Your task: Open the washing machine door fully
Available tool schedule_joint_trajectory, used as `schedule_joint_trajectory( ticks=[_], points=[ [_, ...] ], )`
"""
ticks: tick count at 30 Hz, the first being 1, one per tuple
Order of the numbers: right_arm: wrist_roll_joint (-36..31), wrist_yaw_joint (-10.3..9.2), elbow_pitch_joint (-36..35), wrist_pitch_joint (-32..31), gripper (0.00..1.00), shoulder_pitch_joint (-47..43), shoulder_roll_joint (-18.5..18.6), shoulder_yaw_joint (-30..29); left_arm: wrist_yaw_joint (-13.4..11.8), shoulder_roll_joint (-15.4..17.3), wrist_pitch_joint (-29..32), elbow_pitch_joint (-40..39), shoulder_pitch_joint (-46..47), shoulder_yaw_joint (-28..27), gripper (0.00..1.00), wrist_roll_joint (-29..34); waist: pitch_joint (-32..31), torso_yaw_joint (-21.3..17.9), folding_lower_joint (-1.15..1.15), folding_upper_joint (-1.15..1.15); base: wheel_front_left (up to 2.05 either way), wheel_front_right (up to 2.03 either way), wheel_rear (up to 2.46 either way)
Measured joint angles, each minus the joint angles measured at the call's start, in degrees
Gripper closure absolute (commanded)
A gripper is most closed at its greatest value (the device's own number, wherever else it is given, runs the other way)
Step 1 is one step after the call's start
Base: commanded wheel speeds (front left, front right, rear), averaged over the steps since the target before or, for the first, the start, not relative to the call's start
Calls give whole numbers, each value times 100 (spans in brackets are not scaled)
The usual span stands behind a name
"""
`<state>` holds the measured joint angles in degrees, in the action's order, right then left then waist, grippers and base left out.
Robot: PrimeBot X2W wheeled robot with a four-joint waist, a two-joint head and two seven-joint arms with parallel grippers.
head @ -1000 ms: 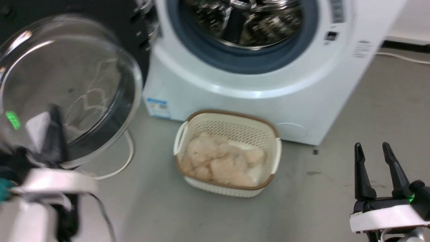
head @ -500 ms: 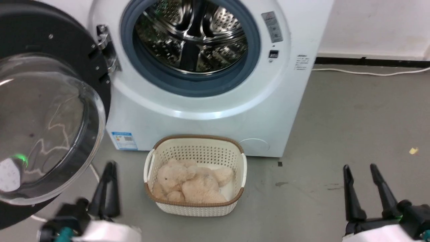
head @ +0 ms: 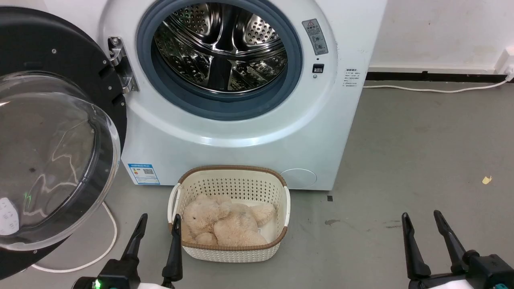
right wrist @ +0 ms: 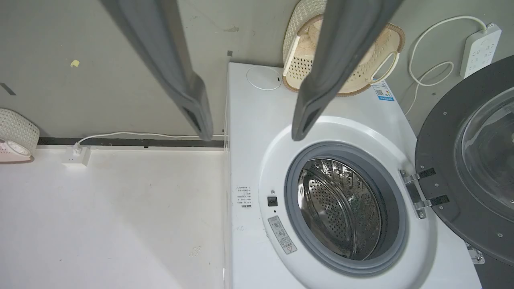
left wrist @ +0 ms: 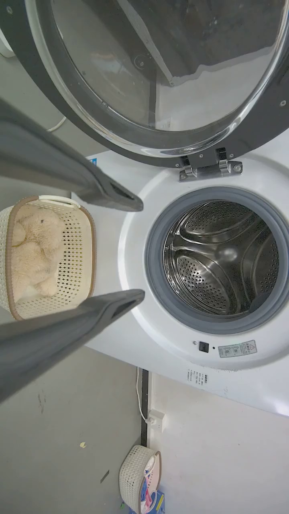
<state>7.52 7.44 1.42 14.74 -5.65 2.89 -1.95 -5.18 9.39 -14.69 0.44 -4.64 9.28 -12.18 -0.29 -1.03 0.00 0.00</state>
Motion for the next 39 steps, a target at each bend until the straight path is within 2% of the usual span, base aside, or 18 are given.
schedule_joint_trajectory(
  ticks=[16,19,20,39],
  points=[
    [-19,0,32,0,0,2,0,2,-73,-13,0,58,3,20,0,148,11,39,0,0,0,0,0],
    [-19,0,36,0,0,2,0,8,-92,-101,0,85,3,-37,0,71,13,50,0,0,0,0,0],
    [-18,0,36,-1,100,2,0,7,-92,-111,3,79,3,-43,100,63,14,53,0,0,0,0,0],
    [-53,0,32,-157,100,12,0,32,-31,-151,163,80,7,-121,100,159,16,59,0,0,0,0,0]
  ],
)
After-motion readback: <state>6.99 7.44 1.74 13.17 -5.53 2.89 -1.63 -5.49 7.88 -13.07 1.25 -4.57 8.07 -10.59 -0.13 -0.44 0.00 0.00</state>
